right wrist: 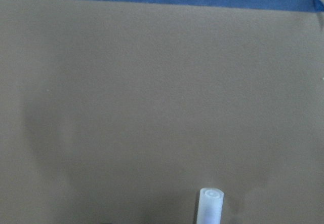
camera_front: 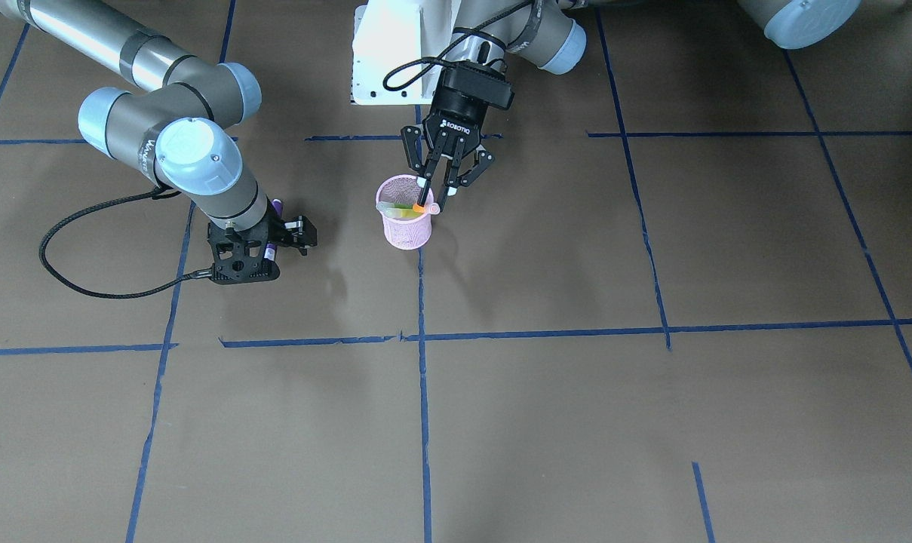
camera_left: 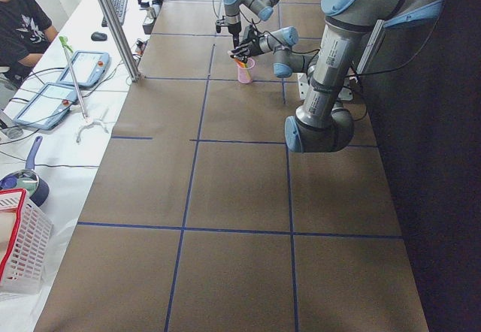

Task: Collect pens into pen holder
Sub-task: 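Lower the orange highlighter into the cup and open the left gripper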

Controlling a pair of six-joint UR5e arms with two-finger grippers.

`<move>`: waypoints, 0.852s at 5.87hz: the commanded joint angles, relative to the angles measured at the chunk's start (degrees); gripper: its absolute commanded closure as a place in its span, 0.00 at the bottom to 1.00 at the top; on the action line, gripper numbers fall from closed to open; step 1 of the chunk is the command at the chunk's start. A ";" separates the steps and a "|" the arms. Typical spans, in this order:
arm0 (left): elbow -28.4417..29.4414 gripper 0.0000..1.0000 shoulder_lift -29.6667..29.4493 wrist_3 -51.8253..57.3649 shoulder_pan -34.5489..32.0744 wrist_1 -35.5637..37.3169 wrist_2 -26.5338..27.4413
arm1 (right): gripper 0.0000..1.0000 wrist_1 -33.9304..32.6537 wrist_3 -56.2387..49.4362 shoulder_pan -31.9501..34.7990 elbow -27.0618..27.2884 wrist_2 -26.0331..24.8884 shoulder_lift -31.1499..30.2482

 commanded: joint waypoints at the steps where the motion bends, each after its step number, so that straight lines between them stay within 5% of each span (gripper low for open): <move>1: -0.73 0.00 -0.09 0.26 0.00 0.01 -0.29 | 0.00 -0.15 0.00 -0.05 0.00 -0.02 0.02; 5: -3.00 0.00 -0.44 1.13 -0.08 0.62 -1.51 | 0.00 -0.33 0.09 -0.05 -0.09 -0.02 0.11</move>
